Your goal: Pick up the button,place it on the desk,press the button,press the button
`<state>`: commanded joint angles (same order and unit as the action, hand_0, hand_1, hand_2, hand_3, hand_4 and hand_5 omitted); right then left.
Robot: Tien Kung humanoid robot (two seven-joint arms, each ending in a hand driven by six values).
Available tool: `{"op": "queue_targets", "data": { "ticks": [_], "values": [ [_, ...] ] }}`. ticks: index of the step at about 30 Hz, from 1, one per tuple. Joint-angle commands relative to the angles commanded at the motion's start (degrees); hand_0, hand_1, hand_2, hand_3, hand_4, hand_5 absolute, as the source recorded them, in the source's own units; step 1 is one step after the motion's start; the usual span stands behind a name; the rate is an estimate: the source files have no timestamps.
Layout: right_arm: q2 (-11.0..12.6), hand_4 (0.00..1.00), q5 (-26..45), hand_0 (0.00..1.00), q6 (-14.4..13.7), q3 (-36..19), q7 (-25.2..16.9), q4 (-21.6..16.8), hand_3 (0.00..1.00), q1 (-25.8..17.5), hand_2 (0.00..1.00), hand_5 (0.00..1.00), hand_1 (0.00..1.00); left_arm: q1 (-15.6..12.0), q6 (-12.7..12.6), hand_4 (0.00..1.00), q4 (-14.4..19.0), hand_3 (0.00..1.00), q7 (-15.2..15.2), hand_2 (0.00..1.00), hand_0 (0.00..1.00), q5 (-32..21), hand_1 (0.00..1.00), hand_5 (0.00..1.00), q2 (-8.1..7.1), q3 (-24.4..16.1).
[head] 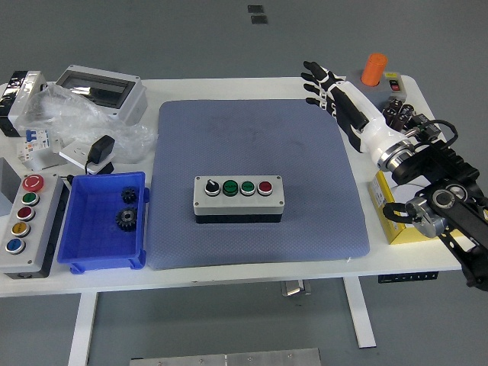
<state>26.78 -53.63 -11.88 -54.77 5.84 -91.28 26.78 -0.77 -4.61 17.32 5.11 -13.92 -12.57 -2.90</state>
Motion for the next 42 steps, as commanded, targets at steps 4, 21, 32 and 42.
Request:
{"op": "queue_targets", "data": {
  "ticks": [4, 21, 32, 42],
  "values": [
    [-0.21, 0.998, 1.16, 0.935, -2.83, -0.7, -1.39, -0.18, 0.998, -0.68, 0.998, 0.998, 0.942, 0.04, 0.02, 0.61, -0.01, 0.586, -0.02, 0.604, 0.657, 0.1, 0.652, 0.176, 0.01, -0.06],
    [-0.51, 0.93, -1.03, 0.449, -2.33, -2.89, -1.66, -0.34, 0.72, -2.33, 0.313, 0.448, 0.382, -0.09, -0.16, 0.609, -0.03, 0.586, 0.15, 0.603, 0.657, 0.24, 0.653, 0.177, 0.12, -0.33],
    [-0.31, 0.935, -0.51, 0.432, -1.04, -3.41, -1.44, 0.06, 0.82, -2.44, 0.28, 0.433, 0.337, -0.13, -0.23, 0.609, -0.03, 0.584, 0.25, 0.605, 0.657, 0.15, 0.654, 0.177, 0.19, -0.27],
    [-0.25, 0.998, 0.04, 0.429, -0.09, -3.52, -0.6, 0.64, 0.998, -2.5, 0.266, 0.814, 0.298, -0.19, -0.33, 0.609, -0.04, 0.584, 0.34, 0.604, 0.658, 0.17, 0.656, 0.179, 0.24, -0.33]
  ]
}}
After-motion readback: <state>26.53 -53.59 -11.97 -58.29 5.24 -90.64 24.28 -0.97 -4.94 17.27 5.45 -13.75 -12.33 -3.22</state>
